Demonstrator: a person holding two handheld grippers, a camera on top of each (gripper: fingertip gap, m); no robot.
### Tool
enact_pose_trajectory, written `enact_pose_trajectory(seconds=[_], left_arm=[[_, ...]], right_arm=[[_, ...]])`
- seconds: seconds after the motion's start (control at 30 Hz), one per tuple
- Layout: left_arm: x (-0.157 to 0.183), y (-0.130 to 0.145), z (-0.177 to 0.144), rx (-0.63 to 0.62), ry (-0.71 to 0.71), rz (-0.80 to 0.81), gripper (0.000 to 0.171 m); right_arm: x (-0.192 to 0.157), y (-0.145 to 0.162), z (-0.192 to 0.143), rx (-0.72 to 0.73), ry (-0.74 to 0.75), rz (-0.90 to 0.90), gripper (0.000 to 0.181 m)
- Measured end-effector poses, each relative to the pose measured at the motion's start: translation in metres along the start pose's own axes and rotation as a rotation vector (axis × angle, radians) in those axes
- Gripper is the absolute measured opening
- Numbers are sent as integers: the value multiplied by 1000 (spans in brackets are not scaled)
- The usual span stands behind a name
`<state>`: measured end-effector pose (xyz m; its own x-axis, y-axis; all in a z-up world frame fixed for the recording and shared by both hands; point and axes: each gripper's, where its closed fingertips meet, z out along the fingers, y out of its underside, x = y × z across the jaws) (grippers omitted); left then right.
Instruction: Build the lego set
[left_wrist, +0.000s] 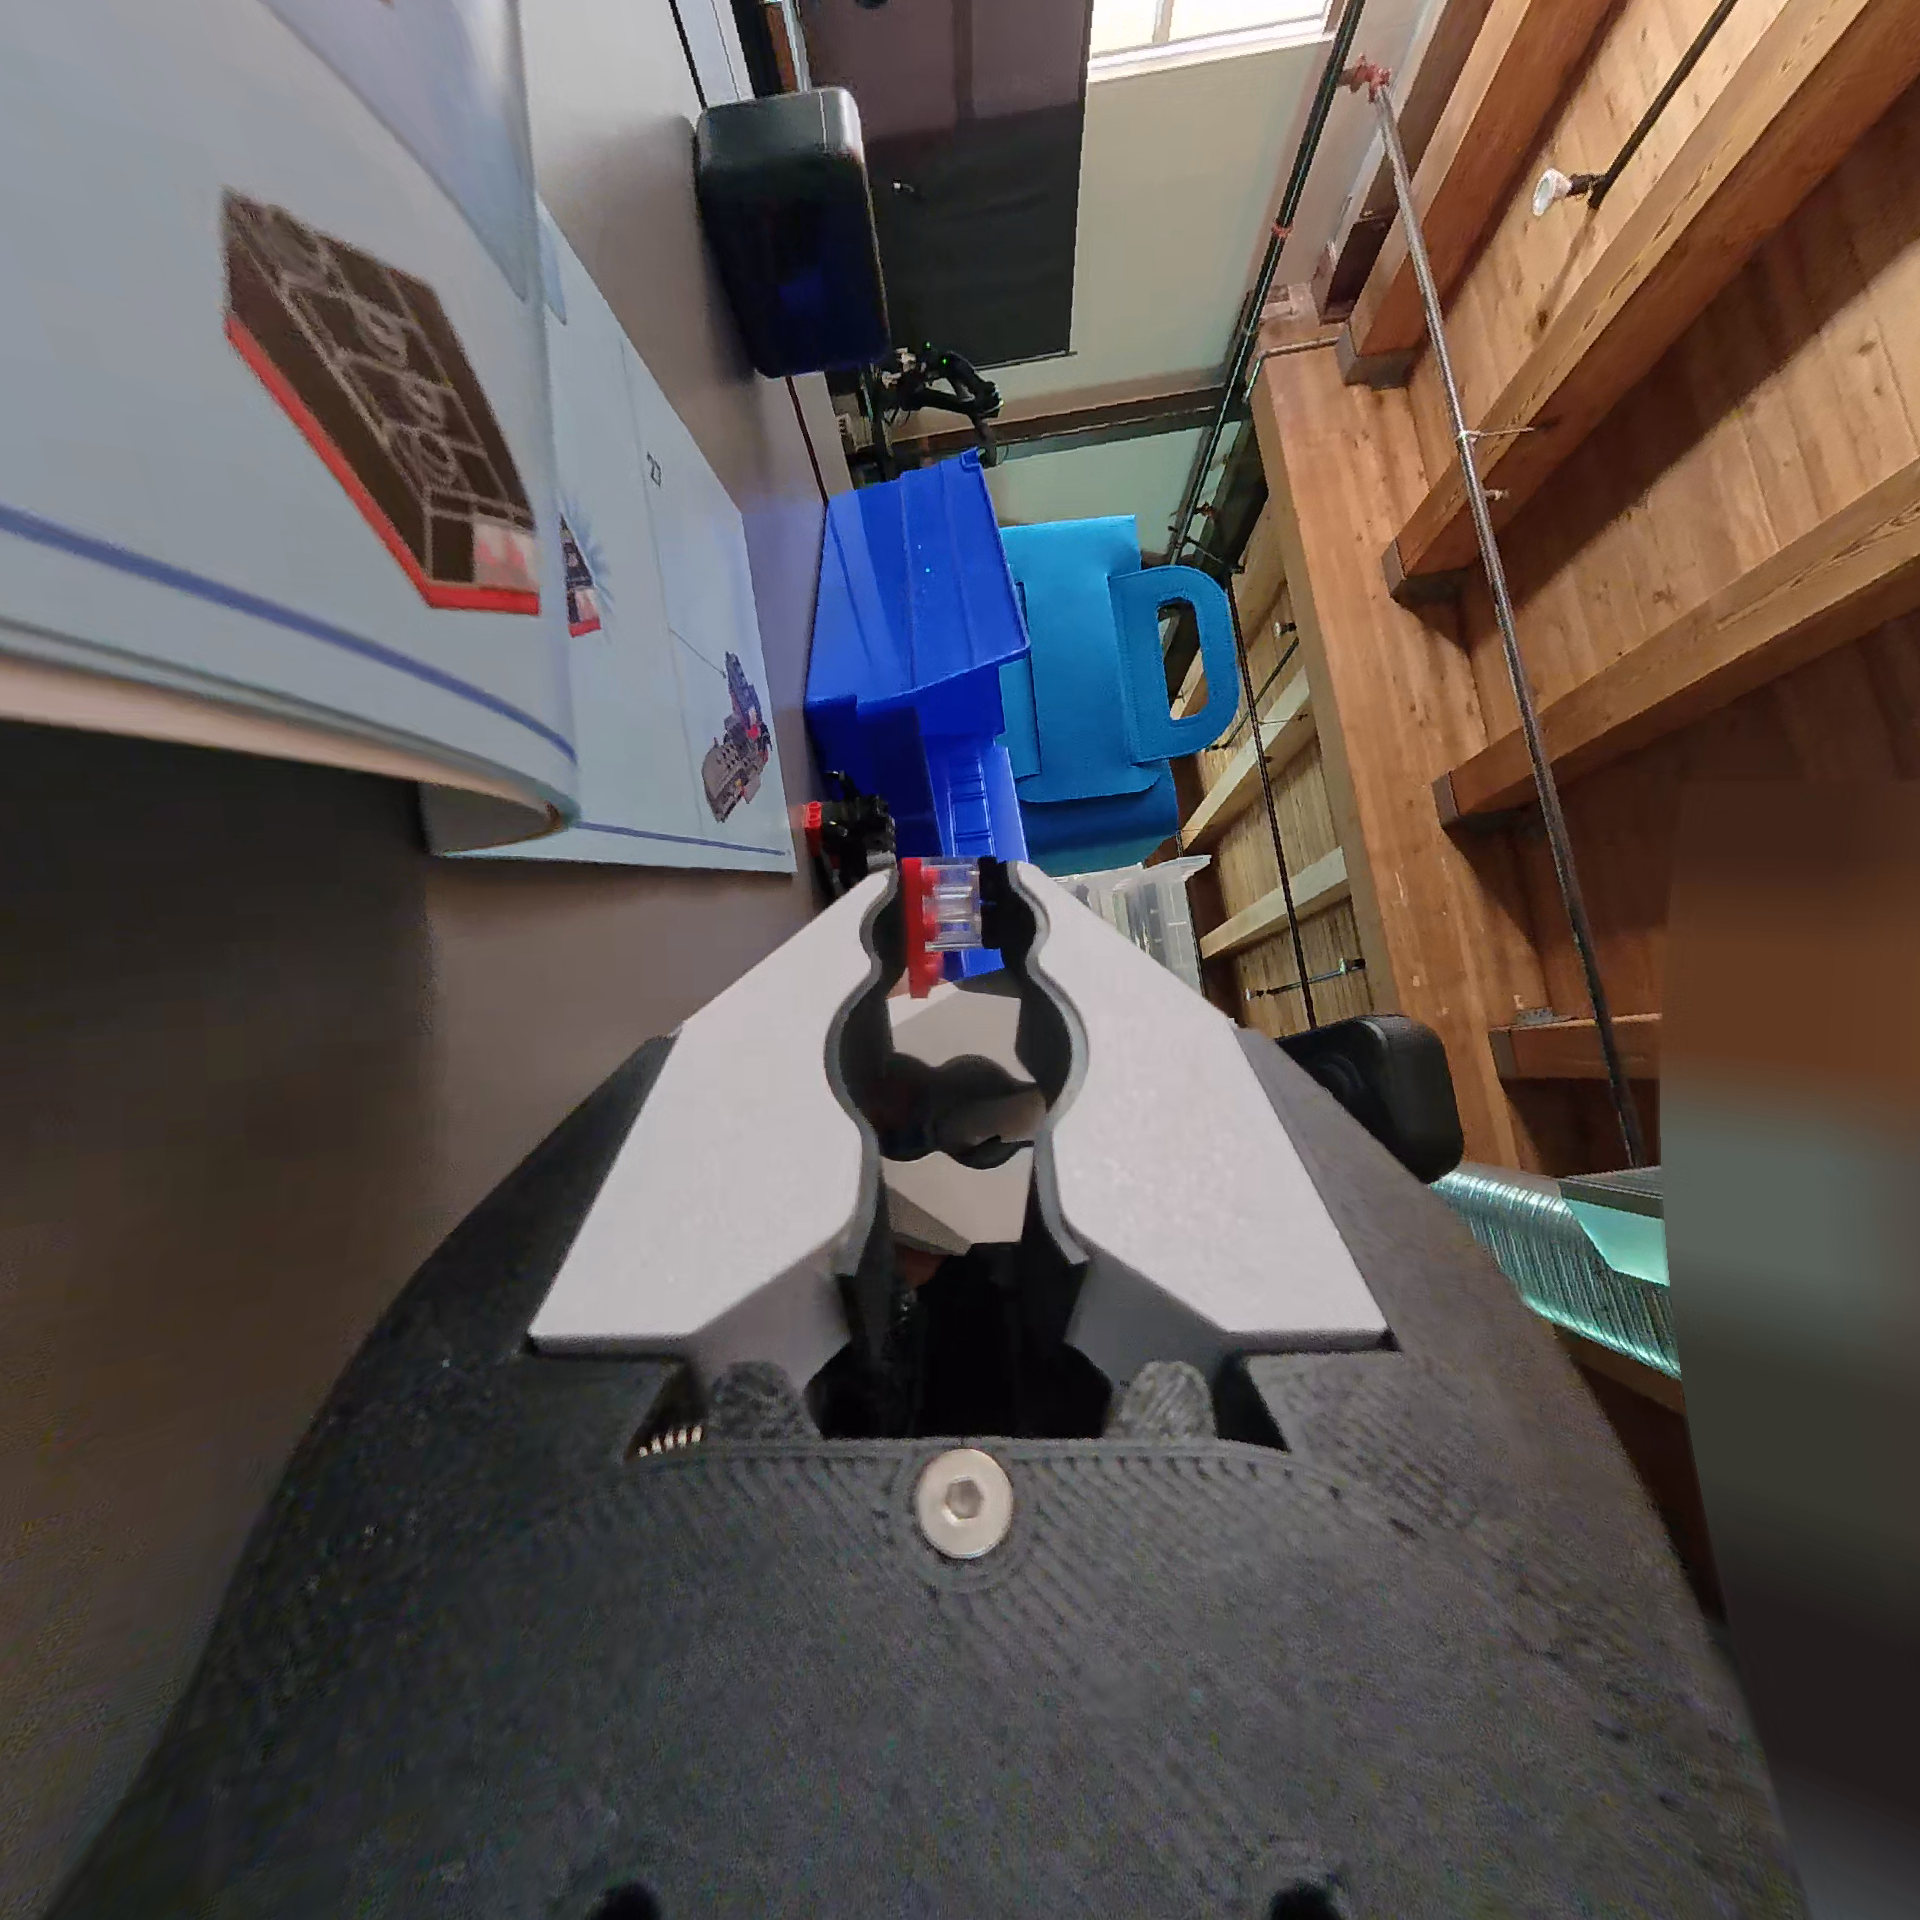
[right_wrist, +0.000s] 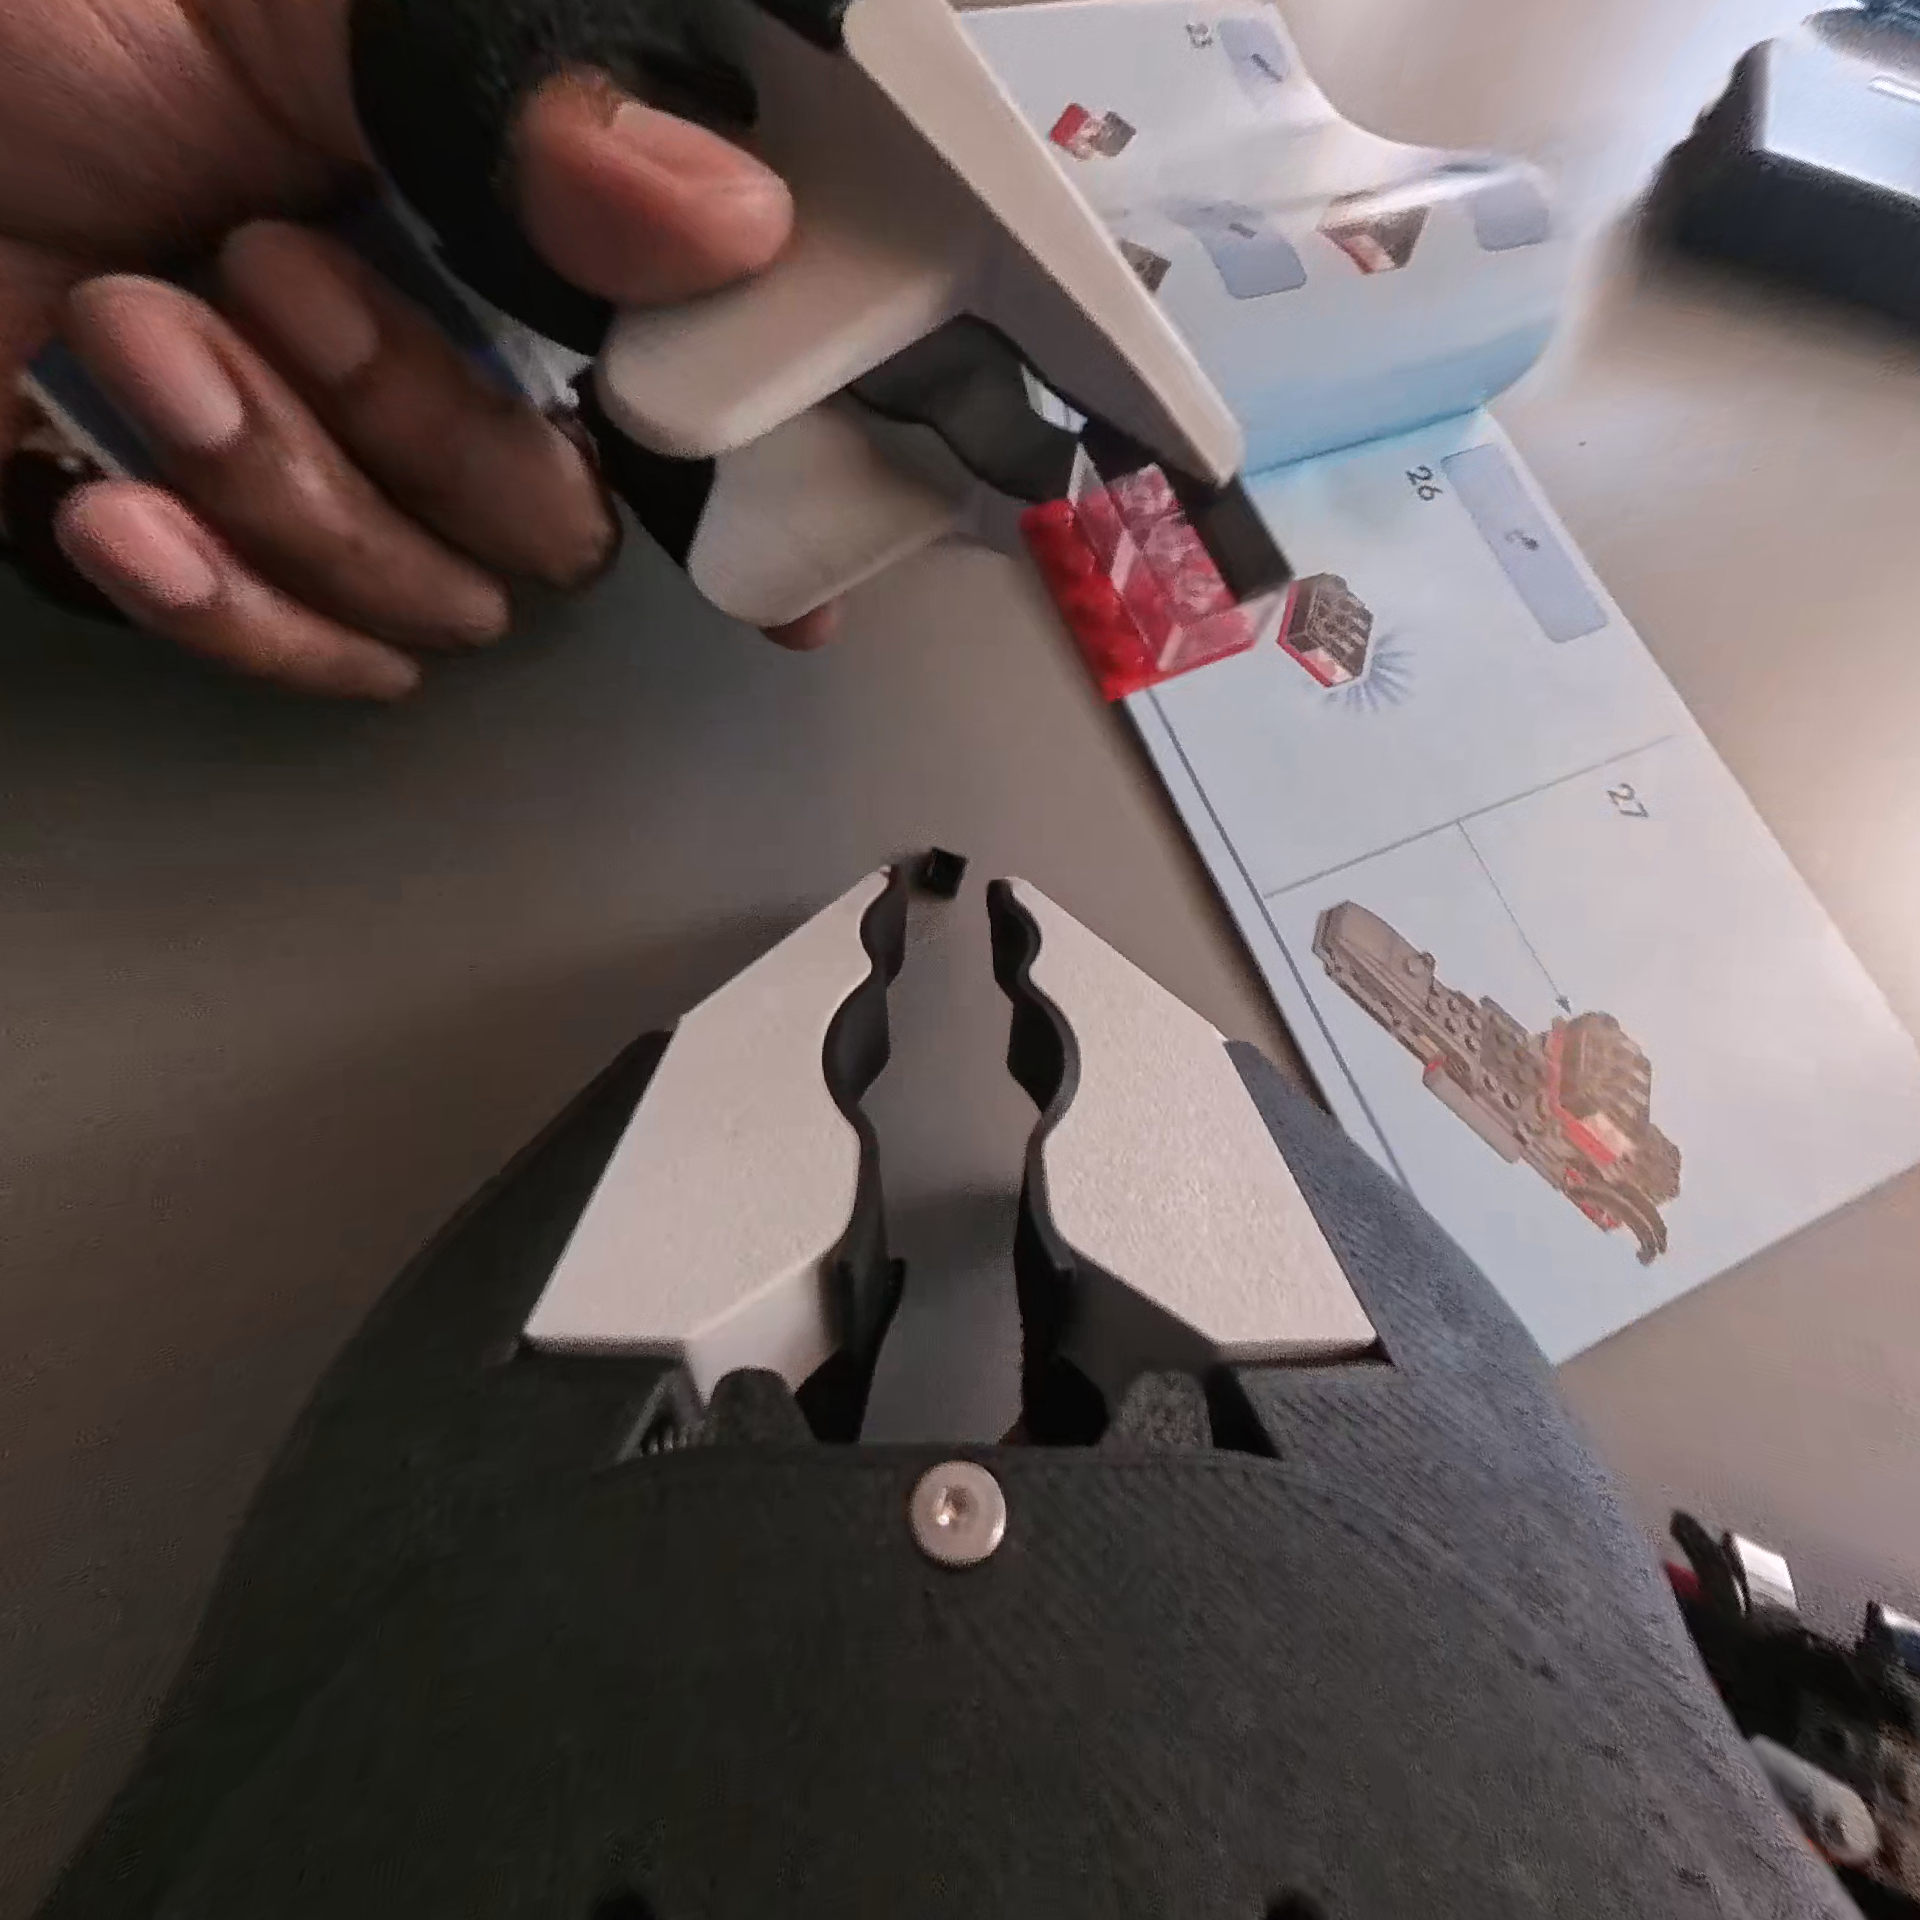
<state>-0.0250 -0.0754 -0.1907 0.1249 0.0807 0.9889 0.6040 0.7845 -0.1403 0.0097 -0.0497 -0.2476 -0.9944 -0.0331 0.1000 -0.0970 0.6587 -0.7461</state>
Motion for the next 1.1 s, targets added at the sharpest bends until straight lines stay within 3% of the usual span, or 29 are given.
enact_pose_trajectory(seconds=[0.27, 0.37, 0.5, 0.57, 0.67, 0.87, 1.1], left_arm=[[2, 1, 1, -7, -1, 21, 17], [1, 7, 5, -21, 1, 14, 17], [1, 21, 17, -53, 9, 0, 16], [-1, 28, 26, -72, 8, -7, 17], [-4, 39, 38, -96, 5, -20, 16], [-5, 51, 51, -115, -1, -16, 16], [-5, 55, 53, -129, -2, -5, 17]], right_arm=[[2, 1, 4, -24, 23, -24, 9], [8, -3, -19, 98, 57, -1, 9], [17, -11, -75, 383, 122, 83, 10], [22, -3, -96, 438, 163, 135, 15], [25, 17, -115, 418, 209, 178, 23], [29, 63, -142, 279, 276, 233, 24], [-5, 108, -161, 117, 187, 244, 23]])
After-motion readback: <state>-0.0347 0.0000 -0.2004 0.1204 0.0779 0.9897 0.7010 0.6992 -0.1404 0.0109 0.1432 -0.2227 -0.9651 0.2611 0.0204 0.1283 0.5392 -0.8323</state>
